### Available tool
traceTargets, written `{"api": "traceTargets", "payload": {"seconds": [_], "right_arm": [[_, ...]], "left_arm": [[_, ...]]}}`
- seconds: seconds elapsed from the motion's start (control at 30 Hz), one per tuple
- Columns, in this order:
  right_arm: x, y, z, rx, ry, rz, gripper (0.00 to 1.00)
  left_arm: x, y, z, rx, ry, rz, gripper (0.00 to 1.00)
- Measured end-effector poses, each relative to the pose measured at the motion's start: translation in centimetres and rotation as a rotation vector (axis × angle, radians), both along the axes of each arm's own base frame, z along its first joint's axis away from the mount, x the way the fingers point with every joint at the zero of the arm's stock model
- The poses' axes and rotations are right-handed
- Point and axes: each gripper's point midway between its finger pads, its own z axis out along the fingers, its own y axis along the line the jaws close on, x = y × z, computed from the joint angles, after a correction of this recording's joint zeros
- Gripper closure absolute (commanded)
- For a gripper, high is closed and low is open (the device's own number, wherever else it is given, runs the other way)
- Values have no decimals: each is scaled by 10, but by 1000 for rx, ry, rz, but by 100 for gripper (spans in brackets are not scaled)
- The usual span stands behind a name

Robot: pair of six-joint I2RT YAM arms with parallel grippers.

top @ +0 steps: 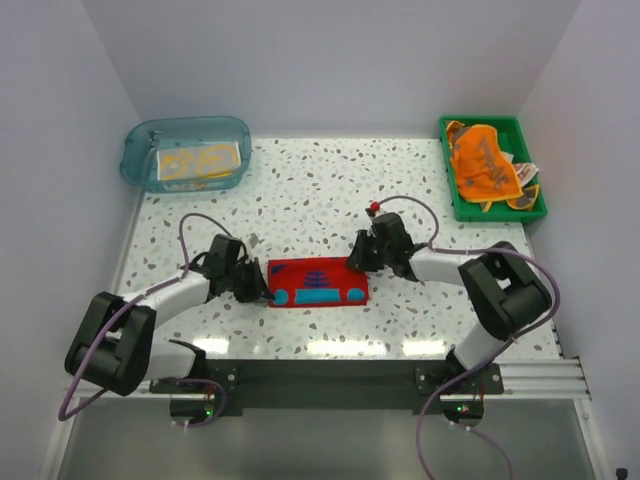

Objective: Fold and stack the towels
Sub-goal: Fold the towel, then neatly place the folded towel into the bin

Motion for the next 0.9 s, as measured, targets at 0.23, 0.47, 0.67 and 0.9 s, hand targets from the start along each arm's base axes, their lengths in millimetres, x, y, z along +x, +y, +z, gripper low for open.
{"api": "traceTargets", "payload": {"seconds": [0.23, 0.47, 0.67, 0.9], "right_arm": [[51, -22, 4, 8, -24, -54, 74], [84, -36, 25, -141, -73, 6, 53], [54, -4, 48, -252, -109, 165, 42], [-6, 81, 71, -309, -197, 431, 40]], "left_arm": [[27, -16, 2, -48, 0, 7, 100], [52, -18, 14, -34, -56, 35, 57], [65, -12, 54, -31, -185, 70, 15], [88, 37, 61, 70, -237, 211, 0]]}}
